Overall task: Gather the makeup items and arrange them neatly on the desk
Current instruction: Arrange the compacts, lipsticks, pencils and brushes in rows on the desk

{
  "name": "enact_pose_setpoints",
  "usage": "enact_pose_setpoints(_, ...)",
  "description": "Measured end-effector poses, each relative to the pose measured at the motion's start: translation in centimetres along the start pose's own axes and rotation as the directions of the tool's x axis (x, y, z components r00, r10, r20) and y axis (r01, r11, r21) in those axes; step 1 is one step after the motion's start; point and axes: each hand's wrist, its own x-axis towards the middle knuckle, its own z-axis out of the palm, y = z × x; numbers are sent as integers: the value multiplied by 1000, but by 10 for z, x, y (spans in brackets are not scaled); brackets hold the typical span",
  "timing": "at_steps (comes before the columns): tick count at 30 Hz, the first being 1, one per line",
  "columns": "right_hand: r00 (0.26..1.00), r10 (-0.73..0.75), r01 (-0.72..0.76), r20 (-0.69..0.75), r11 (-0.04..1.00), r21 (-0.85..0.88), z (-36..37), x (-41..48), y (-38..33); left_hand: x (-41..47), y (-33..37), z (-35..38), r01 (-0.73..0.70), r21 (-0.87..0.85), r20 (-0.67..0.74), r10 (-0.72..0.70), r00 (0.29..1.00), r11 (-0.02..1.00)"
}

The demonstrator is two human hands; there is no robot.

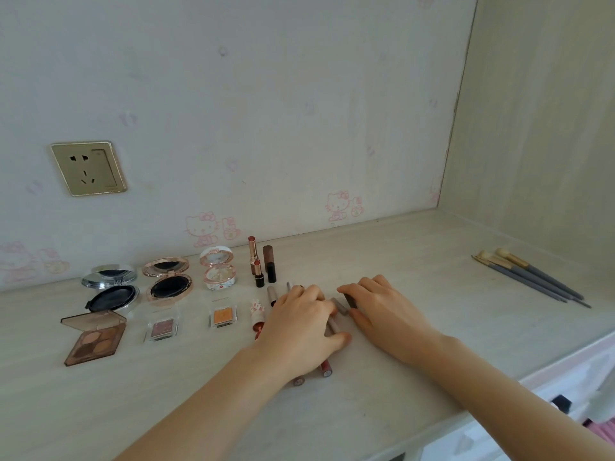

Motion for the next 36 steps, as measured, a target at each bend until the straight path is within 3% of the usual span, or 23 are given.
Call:
enact_pose_setpoints(18,999,24,-27,40,998,61,-7,-6,1,-7,-3,1,-23,-15,-25,22,999,1000)
enact_pose_setpoints(27,994,110,-111,24,993,39,-40,-26,20,14,16,-7,-61,-96,-76,54,996,994)
enact_pose_setpoints(36,963,269,-269,30,963,-2,-80,-65,71,57,65,12,-76,-225,-10,75,997,971)
